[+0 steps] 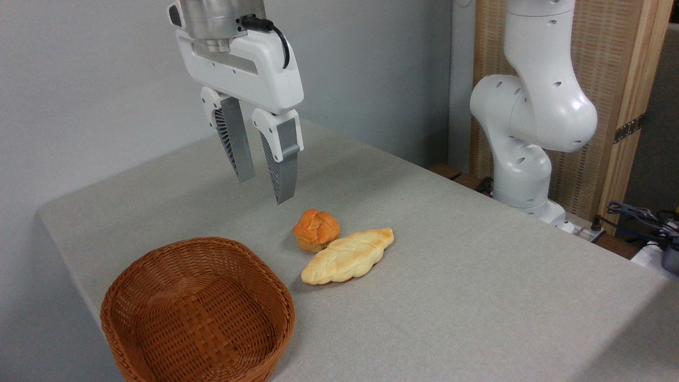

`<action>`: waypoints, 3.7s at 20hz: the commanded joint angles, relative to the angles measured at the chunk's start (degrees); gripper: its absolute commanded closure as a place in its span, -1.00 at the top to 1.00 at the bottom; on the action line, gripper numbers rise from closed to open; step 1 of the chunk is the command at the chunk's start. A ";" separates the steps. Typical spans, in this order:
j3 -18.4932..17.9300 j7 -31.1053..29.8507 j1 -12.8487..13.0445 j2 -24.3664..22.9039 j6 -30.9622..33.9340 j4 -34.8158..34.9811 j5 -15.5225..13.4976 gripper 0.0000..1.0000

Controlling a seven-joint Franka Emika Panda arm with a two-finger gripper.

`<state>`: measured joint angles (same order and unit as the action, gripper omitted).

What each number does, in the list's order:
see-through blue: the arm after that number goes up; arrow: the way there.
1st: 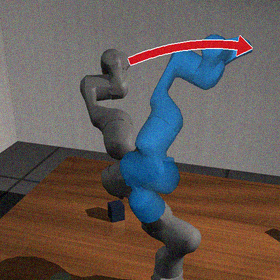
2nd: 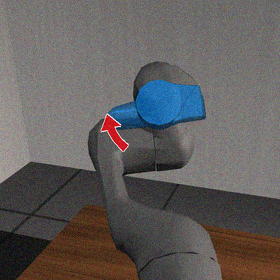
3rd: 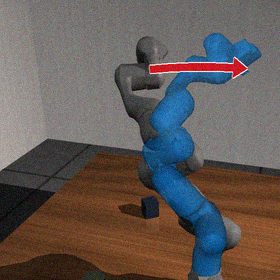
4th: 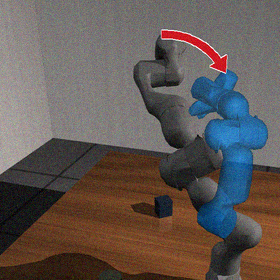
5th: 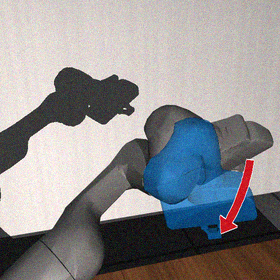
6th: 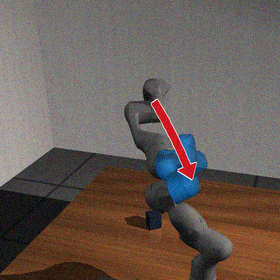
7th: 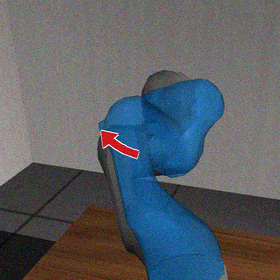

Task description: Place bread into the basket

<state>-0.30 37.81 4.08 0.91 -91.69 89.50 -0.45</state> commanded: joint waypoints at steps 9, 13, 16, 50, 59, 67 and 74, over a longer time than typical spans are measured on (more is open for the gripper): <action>-0.49 -0.11 -0.65 -0.20 1.78 -1.18 0.10 1.00; -0.49 -0.11 -0.74 -0.29 1.78 -0.91 0.10 1.00; -0.40 -0.19 -0.65 -0.47 1.78 -0.65 0.10 1.00; -0.84 -0.02 0.84 -19.89 -22.90 37.65 0.54 1.00; -0.84 -0.02 2.51 -25.33 -25.38 47.77 0.54 1.00; -0.58 -0.02 2.86 -25.34 -25.29 52.96 0.62 1.00; -0.49 4.98 3.39 -25.25 -22.92 55.95 0.63 1.00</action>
<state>-0.43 38.83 7.10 -23.86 -115.39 143.90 -0.42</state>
